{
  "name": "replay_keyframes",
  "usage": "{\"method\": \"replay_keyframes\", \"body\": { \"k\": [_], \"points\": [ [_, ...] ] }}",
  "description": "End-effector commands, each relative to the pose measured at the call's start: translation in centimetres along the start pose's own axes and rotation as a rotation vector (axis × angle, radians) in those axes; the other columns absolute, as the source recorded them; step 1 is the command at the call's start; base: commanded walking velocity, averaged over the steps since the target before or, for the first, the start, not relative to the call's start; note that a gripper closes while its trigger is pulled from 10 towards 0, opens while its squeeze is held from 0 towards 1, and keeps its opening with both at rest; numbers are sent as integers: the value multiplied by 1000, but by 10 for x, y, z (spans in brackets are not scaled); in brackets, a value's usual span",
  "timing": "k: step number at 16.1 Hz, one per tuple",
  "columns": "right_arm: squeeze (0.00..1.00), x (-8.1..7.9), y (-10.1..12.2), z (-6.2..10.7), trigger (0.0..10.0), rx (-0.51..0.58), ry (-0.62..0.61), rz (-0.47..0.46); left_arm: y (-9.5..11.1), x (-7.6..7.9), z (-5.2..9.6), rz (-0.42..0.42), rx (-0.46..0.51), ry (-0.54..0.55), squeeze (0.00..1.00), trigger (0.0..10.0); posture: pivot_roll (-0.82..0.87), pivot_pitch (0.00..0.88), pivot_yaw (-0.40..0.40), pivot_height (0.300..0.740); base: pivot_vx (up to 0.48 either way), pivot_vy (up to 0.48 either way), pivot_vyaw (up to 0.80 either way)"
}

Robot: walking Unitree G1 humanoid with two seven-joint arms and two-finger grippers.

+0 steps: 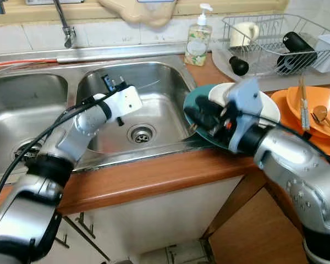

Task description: Kitchen organization

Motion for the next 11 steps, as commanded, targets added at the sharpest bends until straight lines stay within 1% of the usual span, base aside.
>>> {"method": "replay_keyframes", "body": {
  "k": [1, 2, 3, 4, 5, 6, 7, 8, 11],
  "points": [
    [0, -4, 0, 2, 10000, -14, 10, 20, -5, 5, -5, -5, -52, -45, 0, 7020, -153, 0, 31, 740, 0, 0, 0],
    [0, -7, -2, 3, 10000, -24, 12, 23, -14, 10, -8, 7, -113, -84, 0, 10000, -160, 0, 36, 740, 0, 0, 0],
    [0, -10, -3, 4, 10000, -31, 9, 24, -19, 14, -11, 14, -147, -105, 0, 10000, -162, 0, 38, 740, 0, 0, 0],
    [0, -12, -4, 5, 10000, -37, 4, 24, -23, 20, -13, 38, -177, -137, 0, 10000, -164, 0, 39, 740, 0, 0, 0],
    [0, -12, -5, 5, 10000, -41, -1, 24, -25, 23, -14, 48, -190, -150, 184, 10000, -168, 0, 42, 740, 0, 0, 0],
    [0, -13, -6, 5, 10000, -49, -16, 24, -29, 29, -15, 66, -210, -173, 1000, 10000, -175, 0, 46, 740, 0, 0, 0],
    [0, -11, -7, 6, 10000, -56, -47, 28, -32, 34, -15, 84, -225, -189, 1000, 10000, -175, 0, 46, 740, 0, 0, 0],
    [0, -8, -7, 7, 10000, -57, -74, 28, -33, 36, -15, 89, -227, -192, 1000, 10000, -181, 0, 45, 740, 0, 0, 0],
    [0, 1, -3, 8, 10000, -39, -142, 21, -32, 36, -16, 143, -207, -172, 1000, 10000, -181, 0, 41, 740, 0, 0, 0]
  ]
}}
Point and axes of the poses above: a point about 5 cm out from each wrist's last joint towards the gripper, its own z axis pointing back from the gripper into the wrist, its own y axis along the axis of the wrist's last joint, x = y × z, the point moved 4 cm from there along -z, pointing out of the wrist towards the gripper, and after that the axes turned 9 degrees about z, right-handed, at the moved point
